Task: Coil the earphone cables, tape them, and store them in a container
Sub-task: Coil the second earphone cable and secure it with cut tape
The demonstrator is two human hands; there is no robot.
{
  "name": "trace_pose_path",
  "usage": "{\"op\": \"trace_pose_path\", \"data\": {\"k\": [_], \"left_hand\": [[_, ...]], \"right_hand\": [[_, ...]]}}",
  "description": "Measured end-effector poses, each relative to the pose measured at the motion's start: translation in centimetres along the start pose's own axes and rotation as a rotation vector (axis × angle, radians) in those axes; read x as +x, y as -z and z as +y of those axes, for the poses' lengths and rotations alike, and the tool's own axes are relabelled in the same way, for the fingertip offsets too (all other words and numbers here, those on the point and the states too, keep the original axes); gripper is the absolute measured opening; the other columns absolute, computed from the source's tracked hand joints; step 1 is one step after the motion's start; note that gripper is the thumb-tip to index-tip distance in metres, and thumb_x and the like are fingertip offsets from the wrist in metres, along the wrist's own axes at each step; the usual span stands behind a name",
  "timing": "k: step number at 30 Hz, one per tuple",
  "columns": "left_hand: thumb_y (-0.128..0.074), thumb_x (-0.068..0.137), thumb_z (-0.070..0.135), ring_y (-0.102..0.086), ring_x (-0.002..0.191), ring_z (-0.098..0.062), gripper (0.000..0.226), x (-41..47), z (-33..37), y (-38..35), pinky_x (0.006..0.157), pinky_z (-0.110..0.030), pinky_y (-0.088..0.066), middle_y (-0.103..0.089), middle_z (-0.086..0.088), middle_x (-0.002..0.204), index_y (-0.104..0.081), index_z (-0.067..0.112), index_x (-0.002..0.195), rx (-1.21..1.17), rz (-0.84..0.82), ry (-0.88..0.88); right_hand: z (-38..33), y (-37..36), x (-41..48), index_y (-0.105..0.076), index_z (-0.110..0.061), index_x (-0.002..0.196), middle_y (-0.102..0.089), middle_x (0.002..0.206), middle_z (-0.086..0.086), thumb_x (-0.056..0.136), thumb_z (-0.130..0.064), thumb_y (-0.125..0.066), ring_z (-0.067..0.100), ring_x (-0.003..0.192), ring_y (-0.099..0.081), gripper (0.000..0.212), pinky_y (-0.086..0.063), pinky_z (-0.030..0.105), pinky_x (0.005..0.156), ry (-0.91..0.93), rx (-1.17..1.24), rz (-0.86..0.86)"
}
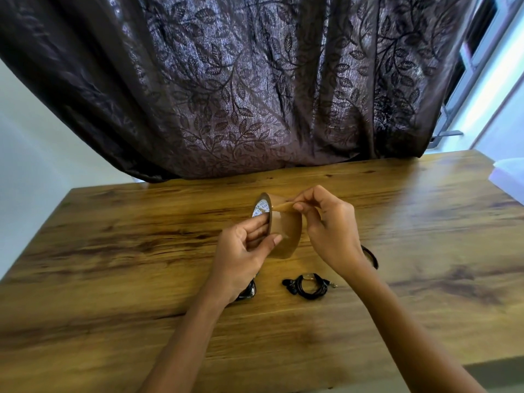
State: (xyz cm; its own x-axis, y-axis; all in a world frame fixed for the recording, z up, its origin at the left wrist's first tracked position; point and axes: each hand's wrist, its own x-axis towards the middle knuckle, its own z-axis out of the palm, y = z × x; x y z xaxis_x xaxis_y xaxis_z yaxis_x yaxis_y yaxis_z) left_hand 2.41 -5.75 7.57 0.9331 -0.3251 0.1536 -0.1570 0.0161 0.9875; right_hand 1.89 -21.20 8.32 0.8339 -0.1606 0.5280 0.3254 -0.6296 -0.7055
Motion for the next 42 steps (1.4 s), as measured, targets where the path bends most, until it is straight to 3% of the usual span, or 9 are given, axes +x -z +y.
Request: {"op": "trace_pose_path", "data": {"k": [9, 12, 18, 22, 27, 31, 34, 39, 42], "left_hand": [[-0.061, 0.079, -0.009, -0.067, 0.089, 0.000, 0.039, -0.6, -0.6, 0.2, 0.072, -0.013, -0.052, -0.072, 0.014, 0.086, -0.060, 0.020, 0.104, -0.069, 0.010, 0.041], [-0.063, 0.079, -0.004, -0.068, 0.087, -0.007, 0.037, -0.3, -0.4, 0.7, 0.069, -0.018, -0.053, -0.072, 0.002, 0.093, -0.057, 0.017, 0.108, -0.098, 0.016, 0.059], [-0.058, 0.084, 0.029, -0.067, 0.076, -0.007, 0.027, 0.9, 1.5, 1.3, 0.059, -0.021, -0.052, -0.072, 0.003, 0.087, -0.057, 0.022, 0.111, -0.042, -0.071, 0.161], [-0.057, 0.076, 0.045, -0.062, 0.090, -0.008, 0.041, 1.3, 1.4, 1.4, 0.074, -0.030, -0.047, -0.068, 0.008, 0.098, -0.060, 0.023, 0.112, -0.063, -0.148, 0.282], [-0.058, 0.078, 0.034, -0.054, 0.093, -0.017, 0.034, 1.3, 1.2, 1.5, 0.079, -0.035, -0.039, -0.062, -0.001, 0.098, -0.060, 0.016, 0.107, -0.244, -0.187, 0.385], [-0.059, 0.080, 0.023, -0.063, 0.080, -0.010, 0.012, 1.3, 1.2, 1.5, 0.064, -0.024, -0.052, -0.067, 0.001, 0.090, -0.060, 0.020, 0.091, -0.304, -0.161, 0.392], [-0.060, 0.075, 0.025, -0.062, 0.069, -0.005, 0.020, 1.3, 1.4, 1.5, 0.059, -0.020, -0.052, -0.067, 0.005, 0.076, -0.059, 0.017, 0.093, -0.312, -0.146, 0.394], [-0.065, 0.069, 0.028, -0.062, 0.076, -0.010, 0.029, 1.3, 1.4, 1.1, 0.067, -0.026, -0.047, -0.069, 0.000, 0.084, -0.064, 0.016, 0.096, -0.334, -0.075, 0.385], [-0.066, 0.068, 0.027, -0.064, 0.075, -0.009, 0.026, 1.3, 1.5, 0.4, 0.069, -0.024, -0.050, -0.070, 0.000, 0.084, -0.064, 0.016, 0.092, -0.356, -0.007, 0.353]], "right_hand": [[-0.7, 1.2, 1.4, -0.059, -0.019, 0.081, -0.060, 0.072, -0.014, 0.089, -0.009, -0.057, -0.001, 0.067, -0.056, 0.013, -0.046, 0.013, 0.059, -0.108, 0.042, -0.066], [-1.2, 1.4, 1.7, -0.060, -0.019, 0.082, -0.063, 0.074, -0.010, 0.088, -0.009, -0.059, 0.008, 0.070, -0.060, 0.012, -0.051, 0.025, 0.063, -0.104, 0.087, -0.154], [-2.4, 1.5, 1.7, -0.062, -0.011, 0.082, -0.062, 0.072, -0.014, 0.086, -0.003, -0.061, -0.011, 0.068, -0.058, 0.009, -0.042, 0.005, 0.061, -0.017, 0.162, -0.315], [-2.3, 1.7, 1.8, -0.063, -0.011, 0.083, -0.065, 0.074, -0.008, 0.086, -0.007, -0.062, -0.001, 0.069, -0.059, 0.005, -0.045, 0.010, 0.060, 0.010, 0.118, -0.363], [-2.0, 1.7, 1.6, -0.061, -0.012, 0.083, -0.062, 0.071, -0.012, 0.086, -0.005, -0.061, -0.005, 0.066, -0.057, 0.008, -0.042, 0.007, 0.060, 0.010, 0.121, -0.397], [-1.9, 1.8, 1.6, -0.061, -0.012, 0.086, -0.067, 0.075, -0.008, 0.088, -0.009, -0.060, 0.000, 0.073, -0.061, 0.004, -0.045, 0.008, 0.065, 0.014, 0.156, -0.380], [-1.9, 1.8, 1.5, -0.061, -0.011, 0.088, -0.069, 0.077, -0.003, 0.089, -0.012, -0.059, 0.005, 0.072, -0.063, 0.002, -0.047, 0.011, 0.064, 0.006, 0.206, -0.421], [-1.5, 1.8, 1.6, -0.062, -0.015, 0.087, -0.071, 0.084, 0.001, 0.088, -0.012, -0.060, 0.013, 0.079, -0.067, 0.004, -0.054, 0.024, 0.072, -0.043, 0.302, -0.393], [-1.4, 1.5, 1.4, -0.062, -0.009, 0.087, -0.072, 0.089, -0.003, 0.087, -0.007, -0.060, 0.009, 0.087, -0.068, 0.003, -0.054, 0.020, 0.074, -0.071, 0.383, -0.374]]}}
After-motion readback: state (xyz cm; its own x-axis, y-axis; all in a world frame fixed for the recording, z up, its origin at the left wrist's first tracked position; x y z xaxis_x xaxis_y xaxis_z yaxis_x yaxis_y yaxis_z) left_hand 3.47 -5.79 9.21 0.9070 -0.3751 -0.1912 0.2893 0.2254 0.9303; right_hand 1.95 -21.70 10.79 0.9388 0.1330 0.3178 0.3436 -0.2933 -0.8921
